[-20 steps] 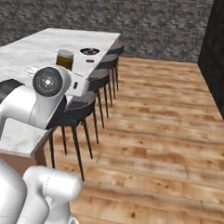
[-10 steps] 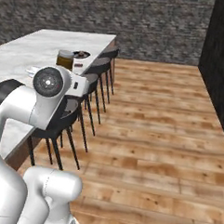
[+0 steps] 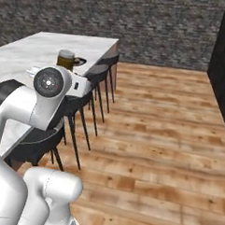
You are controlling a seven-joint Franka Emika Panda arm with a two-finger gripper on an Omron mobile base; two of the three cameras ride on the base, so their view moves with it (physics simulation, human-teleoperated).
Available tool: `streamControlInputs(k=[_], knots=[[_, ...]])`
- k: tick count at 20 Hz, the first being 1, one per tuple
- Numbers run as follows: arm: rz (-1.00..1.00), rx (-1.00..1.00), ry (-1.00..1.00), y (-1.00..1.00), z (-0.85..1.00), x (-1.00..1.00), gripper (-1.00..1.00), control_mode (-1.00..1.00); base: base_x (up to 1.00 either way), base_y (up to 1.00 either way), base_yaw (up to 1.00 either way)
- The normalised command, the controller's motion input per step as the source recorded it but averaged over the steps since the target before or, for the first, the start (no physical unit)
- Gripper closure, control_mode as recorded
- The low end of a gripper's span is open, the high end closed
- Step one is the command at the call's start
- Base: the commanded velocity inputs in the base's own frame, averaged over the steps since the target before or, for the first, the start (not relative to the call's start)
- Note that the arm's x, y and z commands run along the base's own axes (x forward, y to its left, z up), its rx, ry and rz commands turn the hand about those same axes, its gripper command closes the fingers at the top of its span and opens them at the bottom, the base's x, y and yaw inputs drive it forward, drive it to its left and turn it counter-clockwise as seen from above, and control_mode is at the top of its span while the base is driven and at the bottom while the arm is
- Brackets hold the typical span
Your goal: Take the cinnamon bottle from the cabinet and place it on the dining table, next to the plate with the cupcake. Then take the chocolate from the dining counter and place it on the cupcake plate.
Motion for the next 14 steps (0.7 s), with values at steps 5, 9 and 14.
streamControlInputs(k=[5, 9, 14], knots=[[0.0, 0.0, 0.0, 0.0, 0.0, 0.0, 1.0, 1.0, 0.84, -0.3, 0.11], [0.0, 0.0, 0.0, 0.0, 0.0, 0.0, 1.0, 1.0, 0.85, -0.32, 0.07], [0.0, 0.0, 0.0, 0.0, 0.0, 0.0, 1.0, 1.0, 0.85, -0.34, 0.07]])
